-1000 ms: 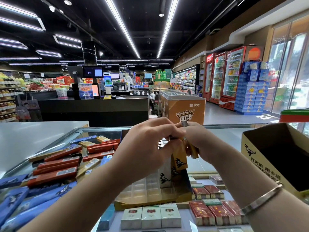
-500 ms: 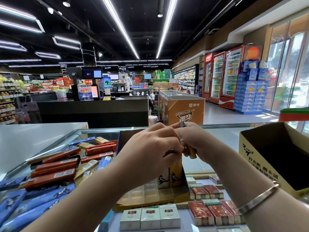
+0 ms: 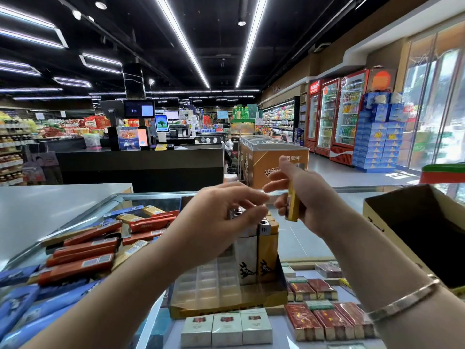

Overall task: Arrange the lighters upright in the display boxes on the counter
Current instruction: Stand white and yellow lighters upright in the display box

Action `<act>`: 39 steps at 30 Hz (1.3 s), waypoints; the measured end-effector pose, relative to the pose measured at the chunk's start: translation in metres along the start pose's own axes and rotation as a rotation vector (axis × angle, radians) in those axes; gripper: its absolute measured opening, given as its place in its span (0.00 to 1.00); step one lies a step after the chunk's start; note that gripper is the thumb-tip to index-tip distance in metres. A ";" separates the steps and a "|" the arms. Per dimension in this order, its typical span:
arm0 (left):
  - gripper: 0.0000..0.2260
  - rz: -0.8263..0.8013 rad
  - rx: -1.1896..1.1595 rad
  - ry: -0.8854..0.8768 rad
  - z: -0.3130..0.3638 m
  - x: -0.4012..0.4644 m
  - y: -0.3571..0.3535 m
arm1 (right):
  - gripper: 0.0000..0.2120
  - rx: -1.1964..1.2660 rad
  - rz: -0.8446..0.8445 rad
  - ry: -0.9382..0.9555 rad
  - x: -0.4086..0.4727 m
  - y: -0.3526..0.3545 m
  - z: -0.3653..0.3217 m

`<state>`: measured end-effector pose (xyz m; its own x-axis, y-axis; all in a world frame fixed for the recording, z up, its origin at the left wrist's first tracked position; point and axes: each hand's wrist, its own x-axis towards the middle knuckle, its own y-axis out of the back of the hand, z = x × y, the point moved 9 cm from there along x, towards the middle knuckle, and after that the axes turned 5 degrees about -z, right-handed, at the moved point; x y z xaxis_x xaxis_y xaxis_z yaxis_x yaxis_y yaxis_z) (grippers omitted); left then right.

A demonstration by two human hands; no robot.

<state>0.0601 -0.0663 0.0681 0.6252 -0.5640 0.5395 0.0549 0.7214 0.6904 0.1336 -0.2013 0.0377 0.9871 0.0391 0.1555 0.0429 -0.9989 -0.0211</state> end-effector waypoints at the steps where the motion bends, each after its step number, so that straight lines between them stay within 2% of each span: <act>1: 0.15 0.038 -0.027 0.011 -0.003 0.000 0.003 | 0.23 0.045 0.003 0.008 -0.001 0.000 -0.002; 5: 0.12 0.145 -0.051 0.019 -0.010 0.000 0.011 | 0.28 0.120 -0.048 0.160 -0.006 -0.012 -0.019; 9: 0.17 0.086 -0.156 0.030 -0.012 0.001 0.003 | 0.32 0.064 -0.167 0.270 -0.013 -0.036 -0.030; 13: 0.18 0.063 -0.264 0.029 -0.008 0.002 0.000 | 0.31 0.012 -0.182 0.338 -0.017 -0.041 -0.035; 17: 0.17 0.121 -0.381 0.006 0.000 0.001 0.008 | 0.26 -0.097 -0.363 0.400 -0.028 -0.066 -0.033; 20: 0.18 0.151 -0.444 0.040 -0.004 0.001 0.014 | 0.25 -0.143 -0.443 0.363 -0.030 -0.076 -0.028; 22: 0.18 0.158 -0.465 0.068 -0.007 0.002 0.017 | 0.30 -0.134 -0.404 0.327 -0.025 -0.071 -0.026; 24: 0.21 0.160 -0.485 0.090 -0.012 0.002 0.020 | 0.34 -0.131 -0.280 0.294 -0.015 -0.057 -0.023; 26: 0.25 0.142 -0.531 0.100 -0.014 0.002 0.021 | 0.33 -0.166 -0.160 0.242 -0.008 -0.042 -0.019; 28: 0.24 0.108 -0.580 0.085 -0.012 0.002 0.020 | 0.28 -0.182 -0.096 0.157 -0.004 -0.033 -0.011; 32: 0.13 0.071 -0.597 0.050 -0.002 0.002 0.021 | 0.24 -0.138 -0.052 0.096 -0.003 -0.025 -0.005; 36: 0.13 0.094 -0.603 0.110 -0.007 0.001 0.032 | 0.26 -0.139 -0.051 0.088 -0.003 -0.025 -0.005; 39: 0.14 -0.030 -0.590 0.152 -0.006 -0.001 0.025 | 0.27 -0.144 -0.052 0.086 -0.003 -0.025 -0.005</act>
<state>0.0655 -0.0448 0.0820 0.7185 -0.5549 0.4194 0.4687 0.8318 0.2974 0.1287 -0.1766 0.0424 0.9670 0.0948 0.2365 0.0652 -0.9893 0.1302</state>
